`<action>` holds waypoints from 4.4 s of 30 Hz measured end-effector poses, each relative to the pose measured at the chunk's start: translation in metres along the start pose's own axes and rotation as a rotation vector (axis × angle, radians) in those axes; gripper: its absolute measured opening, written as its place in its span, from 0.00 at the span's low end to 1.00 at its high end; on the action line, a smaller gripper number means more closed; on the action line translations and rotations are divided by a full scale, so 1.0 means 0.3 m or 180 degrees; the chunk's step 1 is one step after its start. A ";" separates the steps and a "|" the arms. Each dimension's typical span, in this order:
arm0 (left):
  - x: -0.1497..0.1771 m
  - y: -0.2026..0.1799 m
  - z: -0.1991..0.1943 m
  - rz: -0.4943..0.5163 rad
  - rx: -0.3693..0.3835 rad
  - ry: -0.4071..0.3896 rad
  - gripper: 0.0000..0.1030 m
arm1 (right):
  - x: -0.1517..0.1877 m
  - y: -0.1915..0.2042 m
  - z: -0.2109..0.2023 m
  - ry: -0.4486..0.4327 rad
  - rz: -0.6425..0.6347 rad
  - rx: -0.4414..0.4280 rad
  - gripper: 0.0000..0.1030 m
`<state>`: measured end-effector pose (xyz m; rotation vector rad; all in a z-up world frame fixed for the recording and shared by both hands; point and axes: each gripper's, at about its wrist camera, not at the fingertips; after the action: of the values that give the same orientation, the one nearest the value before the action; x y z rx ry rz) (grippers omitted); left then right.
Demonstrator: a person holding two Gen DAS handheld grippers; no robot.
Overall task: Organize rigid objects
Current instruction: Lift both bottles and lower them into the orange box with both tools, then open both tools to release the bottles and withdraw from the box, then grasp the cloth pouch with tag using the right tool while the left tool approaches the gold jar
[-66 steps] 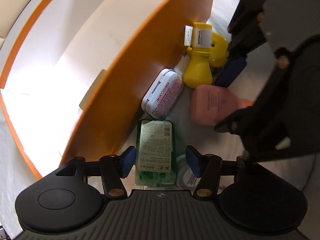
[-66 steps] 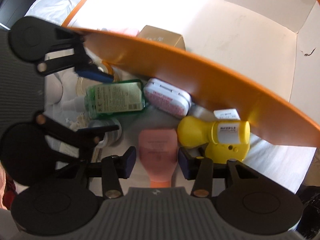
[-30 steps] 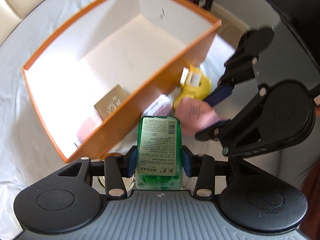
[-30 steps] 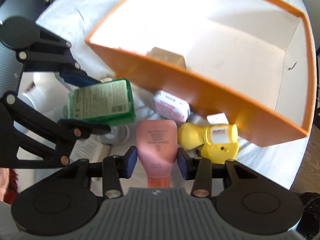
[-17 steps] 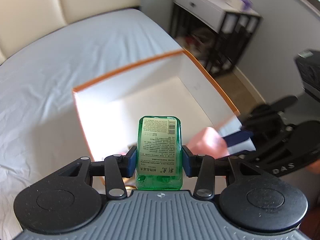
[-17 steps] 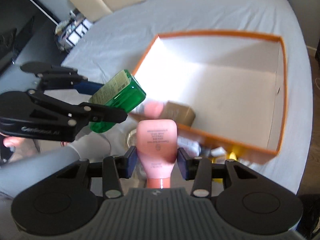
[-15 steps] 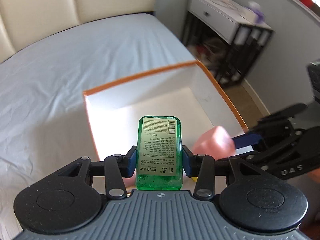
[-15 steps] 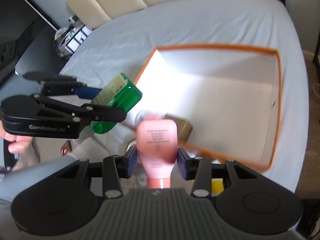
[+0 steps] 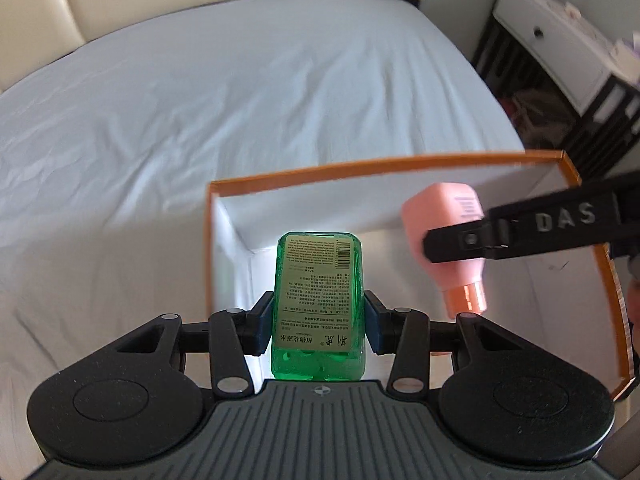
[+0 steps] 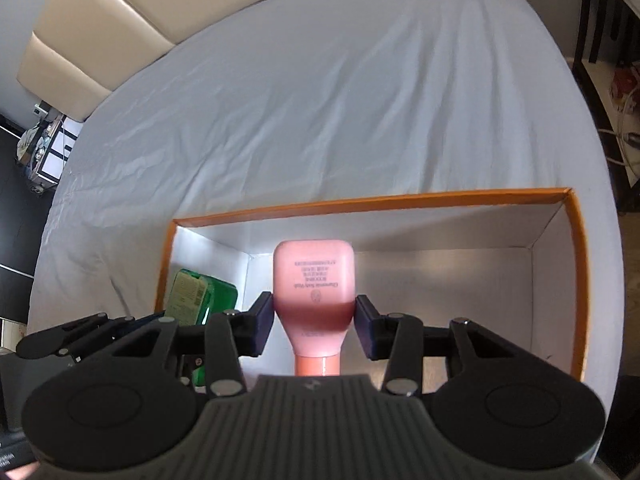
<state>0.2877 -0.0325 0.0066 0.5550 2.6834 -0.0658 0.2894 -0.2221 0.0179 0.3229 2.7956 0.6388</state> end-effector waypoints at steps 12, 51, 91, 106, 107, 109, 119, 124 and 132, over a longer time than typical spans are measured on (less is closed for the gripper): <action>0.008 -0.100 0.178 0.0329 -0.0536 0.0375 0.49 | -0.006 -0.056 0.165 0.0407 -0.0141 0.0017 0.42; 0.080 0.088 -0.143 0.0090 -0.0573 -0.0268 0.49 | 0.056 -0.004 0.295 0.0440 -0.0271 -0.0210 0.44; 0.547 -0.099 -0.326 0.1721 0.0664 0.0334 0.47 | 0.537 0.199 -0.167 -0.0507 -0.1945 -0.0294 0.47; 0.716 -0.089 -0.085 0.1485 0.0586 0.1320 0.45 | 0.854 0.110 0.141 0.0686 -0.1076 -0.0303 0.46; 0.715 -0.071 -0.079 0.1408 0.0595 0.1345 0.44 | 0.863 0.108 0.161 0.0719 -0.1060 -0.0276 0.46; 0.711 -0.054 -0.071 0.1300 0.0657 0.1362 0.41 | 0.869 0.108 0.198 0.0783 -0.1050 -0.0237 0.46; 0.712 -0.027 -0.028 0.1166 0.0678 0.1405 0.36 | 0.859 0.099 0.295 0.1004 -0.0694 -0.0410 0.46; 0.719 -0.028 -0.052 0.1157 0.0734 0.1388 0.36 | 0.852 0.090 0.328 0.1065 -0.0518 -0.0461 0.46; 0.692 -0.020 -0.059 0.1136 0.0730 0.1354 0.35 | 0.850 0.100 0.282 0.0972 -0.0539 -0.0526 0.30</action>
<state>0.1038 0.0413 -0.0585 1.2343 2.9473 -0.1739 0.0784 -0.0939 -0.0925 -0.0493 2.9826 0.9397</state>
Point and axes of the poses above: each gripper's, at about its wrist camera, not at the fingertips, and z roughly the way its jaws point, y to its left, x to its underside, and after that the axes turned 3 degrees about z, right-handed
